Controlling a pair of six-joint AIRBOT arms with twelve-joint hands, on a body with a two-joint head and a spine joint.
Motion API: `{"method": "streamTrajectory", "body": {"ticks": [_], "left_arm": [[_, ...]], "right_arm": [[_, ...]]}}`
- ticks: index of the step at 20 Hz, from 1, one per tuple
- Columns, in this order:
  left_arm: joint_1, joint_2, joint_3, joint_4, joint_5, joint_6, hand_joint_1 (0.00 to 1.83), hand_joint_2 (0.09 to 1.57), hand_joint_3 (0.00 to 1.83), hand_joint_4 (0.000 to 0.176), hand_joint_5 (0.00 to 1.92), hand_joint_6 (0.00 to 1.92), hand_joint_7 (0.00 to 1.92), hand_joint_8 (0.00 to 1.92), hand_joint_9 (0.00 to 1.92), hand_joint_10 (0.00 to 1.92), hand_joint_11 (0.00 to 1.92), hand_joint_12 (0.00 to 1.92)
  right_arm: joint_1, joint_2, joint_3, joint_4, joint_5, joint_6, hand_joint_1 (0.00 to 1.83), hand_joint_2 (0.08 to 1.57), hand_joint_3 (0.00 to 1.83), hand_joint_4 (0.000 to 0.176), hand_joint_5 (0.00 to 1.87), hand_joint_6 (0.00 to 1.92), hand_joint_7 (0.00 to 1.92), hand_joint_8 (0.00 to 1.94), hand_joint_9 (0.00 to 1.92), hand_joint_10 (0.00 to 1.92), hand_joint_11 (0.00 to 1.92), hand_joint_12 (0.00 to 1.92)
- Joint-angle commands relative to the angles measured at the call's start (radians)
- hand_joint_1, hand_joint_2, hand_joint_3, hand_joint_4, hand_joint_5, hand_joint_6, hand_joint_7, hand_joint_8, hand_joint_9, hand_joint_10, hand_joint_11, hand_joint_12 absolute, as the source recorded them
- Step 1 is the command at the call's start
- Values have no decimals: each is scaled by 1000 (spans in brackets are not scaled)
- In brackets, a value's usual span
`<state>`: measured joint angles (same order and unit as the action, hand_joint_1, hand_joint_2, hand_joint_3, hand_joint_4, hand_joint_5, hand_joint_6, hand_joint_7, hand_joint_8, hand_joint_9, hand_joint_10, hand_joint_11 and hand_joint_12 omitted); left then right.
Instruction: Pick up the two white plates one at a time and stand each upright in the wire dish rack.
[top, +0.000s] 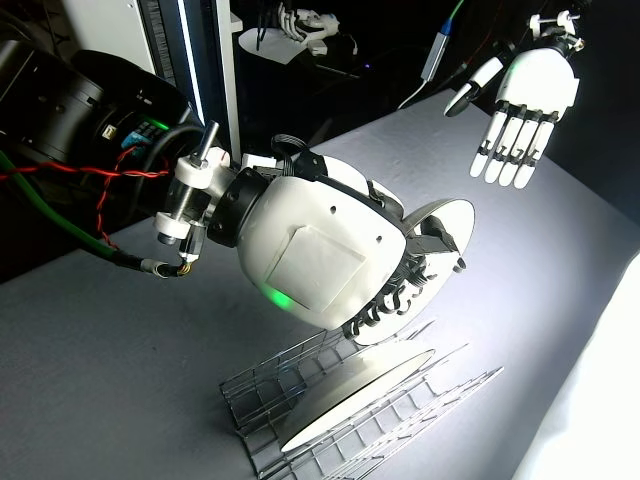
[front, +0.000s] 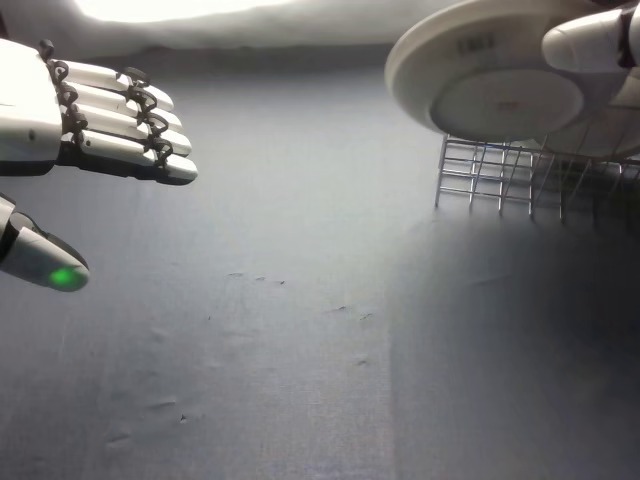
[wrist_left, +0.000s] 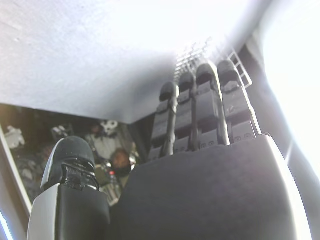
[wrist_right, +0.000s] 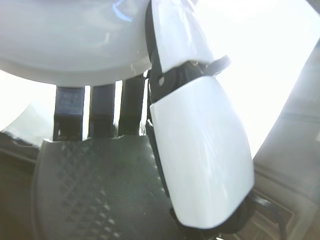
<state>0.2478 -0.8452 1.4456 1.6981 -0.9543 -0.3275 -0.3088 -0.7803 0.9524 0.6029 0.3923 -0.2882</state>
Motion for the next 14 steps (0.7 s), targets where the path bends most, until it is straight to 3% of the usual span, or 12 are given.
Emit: {"method": "streamTrajectory", "body": {"ticks": [1, 14], "left_arm": [[-5, 5, 0, -73, -12, -1, 0, 1126, 0, 0, 171, 10, 147, 5, 111, 4, 0, 183], [4, 4, -11, -73, -16, -1, 0, 1123, 3, 0, 150, 0, 131, 0, 101, 0, 0, 177]], "right_arm": [[4, 12, 11, 2, 130, 17, 1382, 1080, 0, 0, 967, 998, 1097, 720, 986, 1044, 880, 1017], [-153, 11, 42, -123, 208, 0, 1384, 1079, 1, 0, 957, 982, 1092, 757, 997, 1030, 874, 980]]}}
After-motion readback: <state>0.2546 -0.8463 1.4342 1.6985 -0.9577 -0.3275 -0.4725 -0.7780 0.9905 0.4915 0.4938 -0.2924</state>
